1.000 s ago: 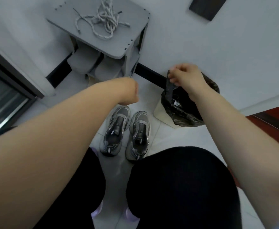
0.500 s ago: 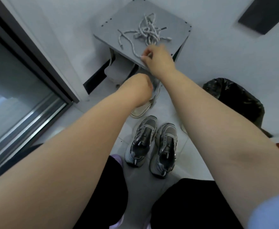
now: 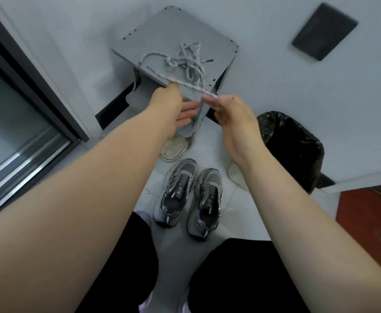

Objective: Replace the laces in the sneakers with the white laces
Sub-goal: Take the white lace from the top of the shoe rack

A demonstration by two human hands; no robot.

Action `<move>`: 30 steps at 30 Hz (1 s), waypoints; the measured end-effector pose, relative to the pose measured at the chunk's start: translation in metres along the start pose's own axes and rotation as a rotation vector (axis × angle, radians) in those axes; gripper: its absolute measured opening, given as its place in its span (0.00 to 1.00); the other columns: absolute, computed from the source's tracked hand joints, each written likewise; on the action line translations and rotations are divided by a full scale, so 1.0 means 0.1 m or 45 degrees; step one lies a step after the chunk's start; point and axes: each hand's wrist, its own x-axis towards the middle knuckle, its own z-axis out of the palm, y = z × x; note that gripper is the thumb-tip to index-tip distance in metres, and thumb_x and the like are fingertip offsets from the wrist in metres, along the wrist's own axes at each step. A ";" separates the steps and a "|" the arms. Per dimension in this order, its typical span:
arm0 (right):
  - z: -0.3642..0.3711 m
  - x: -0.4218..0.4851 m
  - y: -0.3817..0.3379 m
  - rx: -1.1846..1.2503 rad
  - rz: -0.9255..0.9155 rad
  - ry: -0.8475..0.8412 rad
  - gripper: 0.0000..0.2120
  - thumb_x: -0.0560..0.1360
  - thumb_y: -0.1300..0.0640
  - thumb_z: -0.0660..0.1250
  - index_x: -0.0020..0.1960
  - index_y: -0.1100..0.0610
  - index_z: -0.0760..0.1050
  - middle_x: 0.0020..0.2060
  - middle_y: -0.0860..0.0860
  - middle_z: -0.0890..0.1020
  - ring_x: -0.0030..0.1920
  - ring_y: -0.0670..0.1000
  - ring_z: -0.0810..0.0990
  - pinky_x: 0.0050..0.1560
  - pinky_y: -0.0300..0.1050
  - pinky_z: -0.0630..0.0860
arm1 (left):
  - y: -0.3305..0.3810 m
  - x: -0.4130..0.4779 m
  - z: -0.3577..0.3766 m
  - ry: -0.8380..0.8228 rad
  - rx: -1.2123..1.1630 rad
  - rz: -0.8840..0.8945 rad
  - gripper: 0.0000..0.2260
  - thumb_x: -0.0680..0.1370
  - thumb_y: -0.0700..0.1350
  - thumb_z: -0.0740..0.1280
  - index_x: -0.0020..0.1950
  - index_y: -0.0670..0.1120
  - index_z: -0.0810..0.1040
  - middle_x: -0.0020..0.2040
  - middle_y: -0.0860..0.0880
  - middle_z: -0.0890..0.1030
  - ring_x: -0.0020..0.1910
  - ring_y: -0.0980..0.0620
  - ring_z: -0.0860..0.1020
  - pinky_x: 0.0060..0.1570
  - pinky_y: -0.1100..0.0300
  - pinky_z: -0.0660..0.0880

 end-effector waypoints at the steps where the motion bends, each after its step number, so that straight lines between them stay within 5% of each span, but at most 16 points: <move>1: -0.03 -0.07 0.05 0.085 0.046 -0.012 0.06 0.73 0.58 0.60 0.39 0.56 0.74 0.37 0.49 0.84 0.46 0.48 0.80 0.53 0.38 0.73 | -0.01 -0.02 0.00 -0.014 -0.010 -0.030 0.20 0.82 0.52 0.50 0.65 0.40 0.68 0.40 0.44 0.82 0.41 0.47 0.81 0.42 0.56 0.77; 5: -0.09 -0.29 0.09 0.333 0.196 -0.094 0.14 0.78 0.65 0.53 0.34 0.58 0.66 0.23 0.49 0.73 0.34 0.51 0.80 0.55 0.50 0.76 | -0.07 -0.13 0.03 -0.125 0.081 -0.145 0.15 0.82 0.50 0.53 0.49 0.40 0.70 0.50 0.38 0.77 0.43 0.42 0.79 0.43 0.51 0.78; 8: -0.11 -0.31 0.10 0.349 0.300 -0.116 0.15 0.77 0.66 0.53 0.33 0.57 0.64 0.22 0.48 0.65 0.28 0.48 0.71 0.46 0.46 0.79 | -0.06 -0.14 0.08 -0.211 -0.060 -0.149 0.17 0.82 0.52 0.51 0.53 0.41 0.72 0.47 0.40 0.80 0.42 0.45 0.79 0.45 0.54 0.78; 11: -0.14 -0.19 0.15 0.128 0.344 -0.101 0.13 0.77 0.66 0.57 0.35 0.57 0.66 0.23 0.48 0.67 0.27 0.47 0.70 0.48 0.47 0.79 | -0.01 -0.11 0.09 -0.120 -0.207 -0.072 0.19 0.81 0.55 0.51 0.55 0.43 0.74 0.36 0.44 0.80 0.29 0.50 0.77 0.32 0.62 0.77; 15: -0.11 0.06 0.18 -0.158 0.358 -0.031 0.09 0.76 0.68 0.60 0.41 0.57 0.72 0.29 0.49 0.73 0.26 0.46 0.69 0.36 0.39 0.76 | 0.00 -0.10 0.15 -0.073 -0.125 0.048 0.20 0.80 0.56 0.54 0.51 0.40 0.74 0.33 0.45 0.76 0.23 0.54 0.71 0.25 0.64 0.72; 18: -0.08 0.27 0.21 -0.071 0.430 0.016 0.02 0.77 0.61 0.62 0.46 0.56 0.71 0.34 0.50 0.75 0.30 0.47 0.72 0.39 0.42 0.76 | 0.00 -0.05 0.16 0.000 0.127 0.199 0.17 0.80 0.53 0.57 0.42 0.41 0.75 0.28 0.50 0.76 0.23 0.55 0.69 0.27 0.64 0.68; 22: -0.06 0.47 0.19 0.338 0.520 -0.086 0.09 0.79 0.52 0.61 0.55 0.57 0.70 0.37 0.53 0.81 0.35 0.50 0.80 0.45 0.47 0.79 | -0.08 0.08 0.11 -0.023 0.589 0.416 0.08 0.80 0.43 0.58 0.48 0.43 0.75 0.37 0.50 0.79 0.34 0.54 0.78 0.42 0.59 0.78; 26: -0.11 0.53 0.25 -0.085 0.322 -0.348 0.09 0.77 0.63 0.62 0.55 0.54 0.75 0.40 0.48 0.81 0.36 0.45 0.78 0.40 0.38 0.76 | -0.07 0.10 0.07 0.042 1.388 0.499 0.10 0.79 0.43 0.60 0.59 0.42 0.71 0.56 0.44 0.77 0.56 0.45 0.75 0.51 0.57 0.69; 28: -0.22 0.52 0.32 -0.250 0.307 -0.556 0.09 0.77 0.61 0.61 0.52 0.52 0.77 0.36 0.46 0.81 0.34 0.44 0.76 0.37 0.37 0.68 | -0.03 0.11 0.05 0.027 1.540 0.564 0.07 0.77 0.41 0.62 0.54 0.42 0.74 0.53 0.43 0.80 0.54 0.45 0.76 0.51 0.56 0.69; 30: -0.40 0.48 0.40 -0.353 0.364 -0.696 0.08 0.76 0.56 0.61 0.49 0.54 0.78 0.33 0.47 0.80 0.32 0.45 0.72 0.36 0.37 0.66 | 0.02 0.13 0.01 0.027 1.394 0.682 0.04 0.77 0.39 0.62 0.46 0.46 0.75 0.42 0.48 0.81 0.42 0.53 0.78 0.47 0.60 0.72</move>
